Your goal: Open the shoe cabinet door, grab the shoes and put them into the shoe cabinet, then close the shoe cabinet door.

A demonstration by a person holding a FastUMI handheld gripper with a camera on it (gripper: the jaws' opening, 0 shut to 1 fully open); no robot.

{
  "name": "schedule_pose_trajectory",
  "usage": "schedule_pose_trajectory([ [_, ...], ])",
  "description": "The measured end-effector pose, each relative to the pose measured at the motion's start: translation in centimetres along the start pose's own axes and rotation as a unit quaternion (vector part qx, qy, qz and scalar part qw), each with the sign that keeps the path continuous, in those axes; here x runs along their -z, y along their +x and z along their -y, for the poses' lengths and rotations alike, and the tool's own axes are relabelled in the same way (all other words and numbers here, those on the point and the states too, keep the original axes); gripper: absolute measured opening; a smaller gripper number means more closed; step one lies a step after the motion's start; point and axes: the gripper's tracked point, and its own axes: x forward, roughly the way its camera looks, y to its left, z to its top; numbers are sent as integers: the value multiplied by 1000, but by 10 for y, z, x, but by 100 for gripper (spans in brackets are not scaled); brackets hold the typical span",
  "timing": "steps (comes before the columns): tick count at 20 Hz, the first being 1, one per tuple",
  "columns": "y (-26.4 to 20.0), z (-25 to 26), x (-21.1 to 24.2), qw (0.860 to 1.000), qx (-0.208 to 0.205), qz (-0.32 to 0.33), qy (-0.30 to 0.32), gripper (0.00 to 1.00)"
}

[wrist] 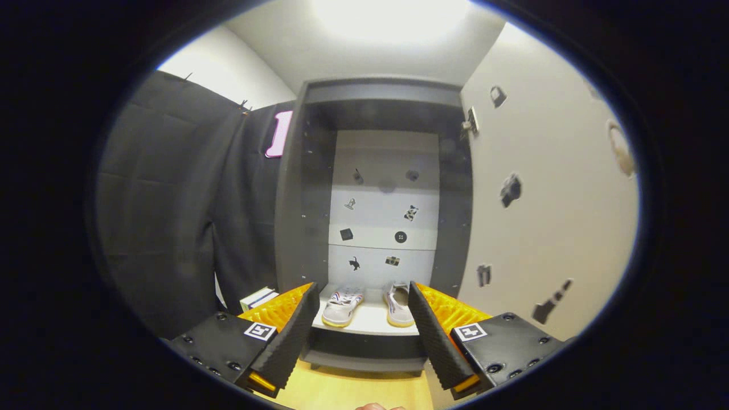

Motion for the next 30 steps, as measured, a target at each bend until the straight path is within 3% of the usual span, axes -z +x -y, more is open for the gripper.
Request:
schedule_pose_trajectory([
  [7, -103, 15, 12, 1000, -11, -12, 26, 97],
  [17, -188, 147, -20, 994, 96, -3, 55, 97],
  [20, -194, 184, -28, 992, 108, 9, 71, 97],
  [24, -196, 246, -4, 990, 121, -20, 65, 97],
  [30, -158, 310, 41, 989, 122, -60, 66, 98],
])
